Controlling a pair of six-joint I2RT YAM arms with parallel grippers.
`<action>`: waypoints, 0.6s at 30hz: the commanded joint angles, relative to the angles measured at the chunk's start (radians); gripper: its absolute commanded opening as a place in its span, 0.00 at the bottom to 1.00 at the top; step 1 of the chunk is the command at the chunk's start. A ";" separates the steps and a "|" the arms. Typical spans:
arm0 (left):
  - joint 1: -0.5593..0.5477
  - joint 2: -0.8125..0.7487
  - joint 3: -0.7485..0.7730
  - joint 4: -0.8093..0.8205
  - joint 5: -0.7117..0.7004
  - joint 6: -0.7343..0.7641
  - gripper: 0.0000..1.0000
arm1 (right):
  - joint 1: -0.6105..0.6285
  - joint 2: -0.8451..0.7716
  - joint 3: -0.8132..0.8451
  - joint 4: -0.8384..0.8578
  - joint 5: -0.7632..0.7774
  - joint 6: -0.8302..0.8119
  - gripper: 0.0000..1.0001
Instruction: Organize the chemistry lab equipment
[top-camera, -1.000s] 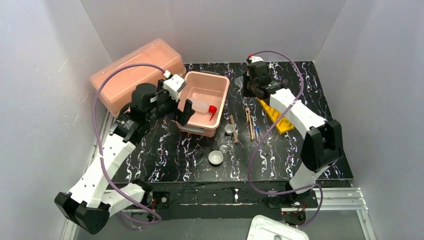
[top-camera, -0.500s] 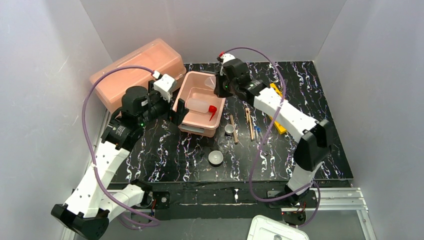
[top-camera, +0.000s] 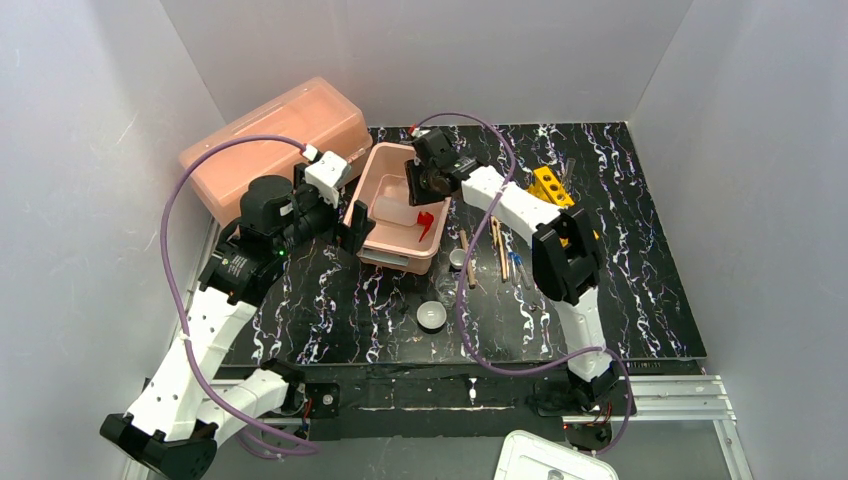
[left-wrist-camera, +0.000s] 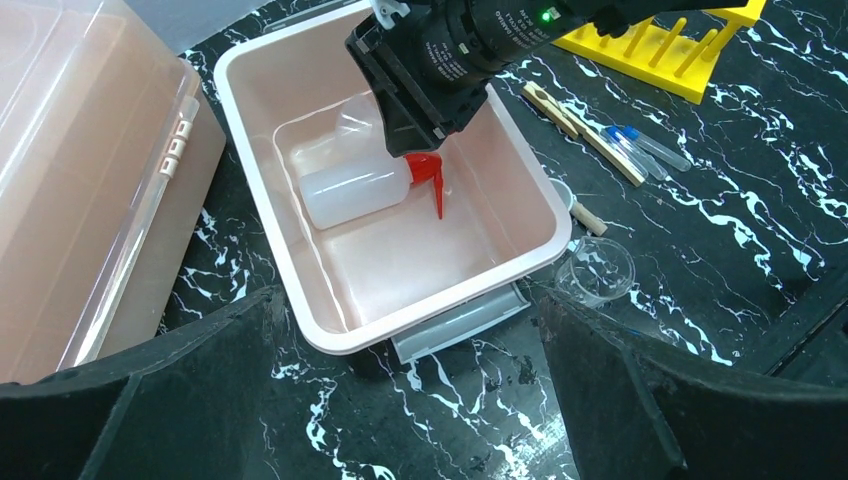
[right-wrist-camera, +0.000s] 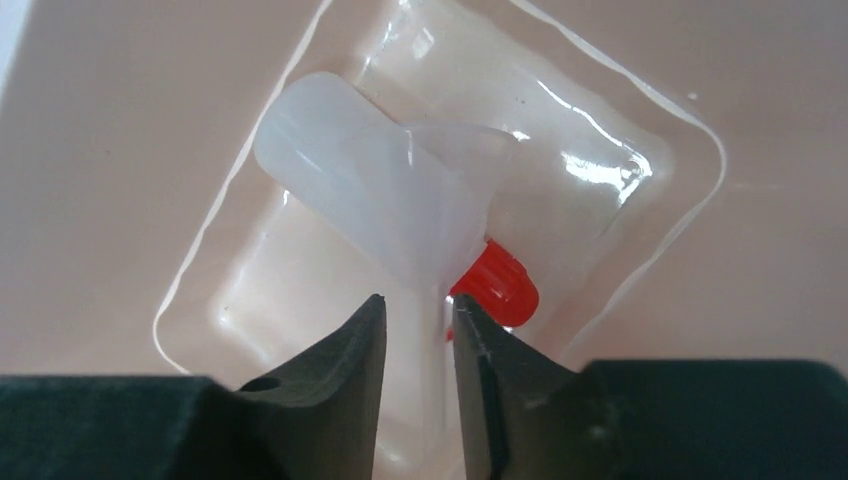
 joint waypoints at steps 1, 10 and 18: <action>0.007 -0.011 0.025 -0.021 -0.005 0.001 0.98 | -0.001 -0.061 0.071 0.006 0.019 -0.026 0.48; 0.006 -0.014 0.031 -0.032 -0.017 0.006 0.98 | -0.009 -0.288 -0.007 0.018 0.102 -0.059 0.59; 0.007 -0.017 0.033 -0.036 -0.026 0.010 0.98 | -0.119 -0.573 -0.440 0.082 0.159 -0.012 0.56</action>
